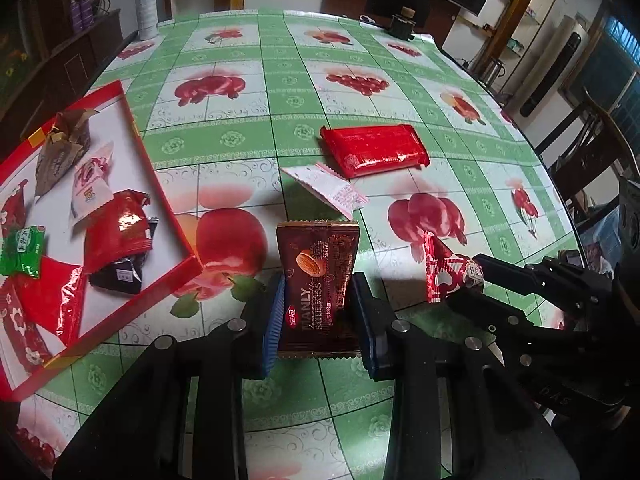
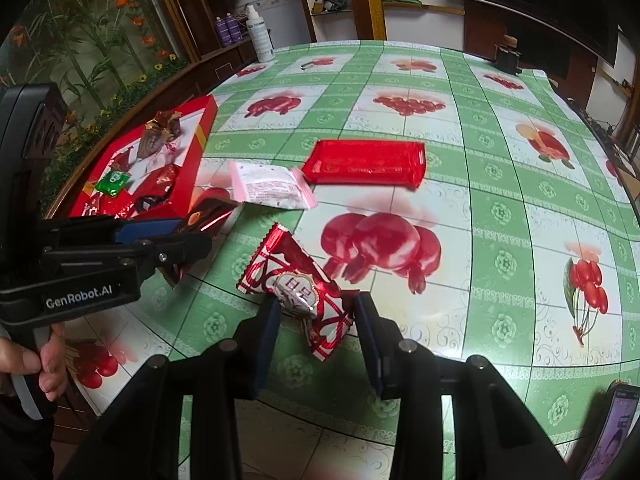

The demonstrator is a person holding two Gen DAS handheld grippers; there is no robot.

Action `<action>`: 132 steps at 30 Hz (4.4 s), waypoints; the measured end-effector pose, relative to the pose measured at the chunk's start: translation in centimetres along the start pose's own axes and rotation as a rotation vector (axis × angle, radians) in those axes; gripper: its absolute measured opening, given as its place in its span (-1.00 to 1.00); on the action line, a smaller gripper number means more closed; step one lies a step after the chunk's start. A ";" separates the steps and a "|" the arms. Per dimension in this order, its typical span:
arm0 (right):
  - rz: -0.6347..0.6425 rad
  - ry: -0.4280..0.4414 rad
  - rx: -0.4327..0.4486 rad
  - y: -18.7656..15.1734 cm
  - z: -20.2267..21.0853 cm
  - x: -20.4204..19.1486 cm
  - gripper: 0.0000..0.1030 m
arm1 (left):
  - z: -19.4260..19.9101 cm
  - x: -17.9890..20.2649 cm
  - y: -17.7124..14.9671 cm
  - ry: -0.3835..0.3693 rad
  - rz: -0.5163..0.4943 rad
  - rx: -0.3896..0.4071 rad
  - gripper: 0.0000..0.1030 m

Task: Organize snacks
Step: 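Carry the brown bag and red-white packet in both tools over the tray, then open the left tool over the tray while the right releases its packet, then withdraw both tools from the tray toward the pink and red packets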

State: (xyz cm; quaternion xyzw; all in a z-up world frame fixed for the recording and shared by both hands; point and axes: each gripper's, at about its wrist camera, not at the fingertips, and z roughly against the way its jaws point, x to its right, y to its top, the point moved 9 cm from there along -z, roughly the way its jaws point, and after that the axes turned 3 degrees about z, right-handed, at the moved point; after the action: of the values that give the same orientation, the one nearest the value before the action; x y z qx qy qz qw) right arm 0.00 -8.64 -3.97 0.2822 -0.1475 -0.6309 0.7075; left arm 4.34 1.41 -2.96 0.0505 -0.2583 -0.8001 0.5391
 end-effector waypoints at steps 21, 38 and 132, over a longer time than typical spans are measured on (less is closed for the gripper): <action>0.115 0.065 0.011 3.7 1.1 -4.6 -0.21 | 4.6 -4.4 0.9 0.041 0.066 0.091 -0.39; 0.261 0.160 -0.022 8.2 -1.1 -12.6 -0.21 | 9.5 -16.0 1.8 0.121 0.287 0.161 -0.39; 0.068 0.059 -0.123 6.6 -2.1 1.5 0.50 | 4.1 -4.7 1.8 0.080 0.097 -0.022 0.12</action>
State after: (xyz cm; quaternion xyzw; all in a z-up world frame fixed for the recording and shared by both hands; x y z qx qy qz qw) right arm 6.78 -9.33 -1.99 0.2515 -0.0969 -0.6056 0.7487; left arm 6.31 6.55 0.52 0.0640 -0.2298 -0.7731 0.5877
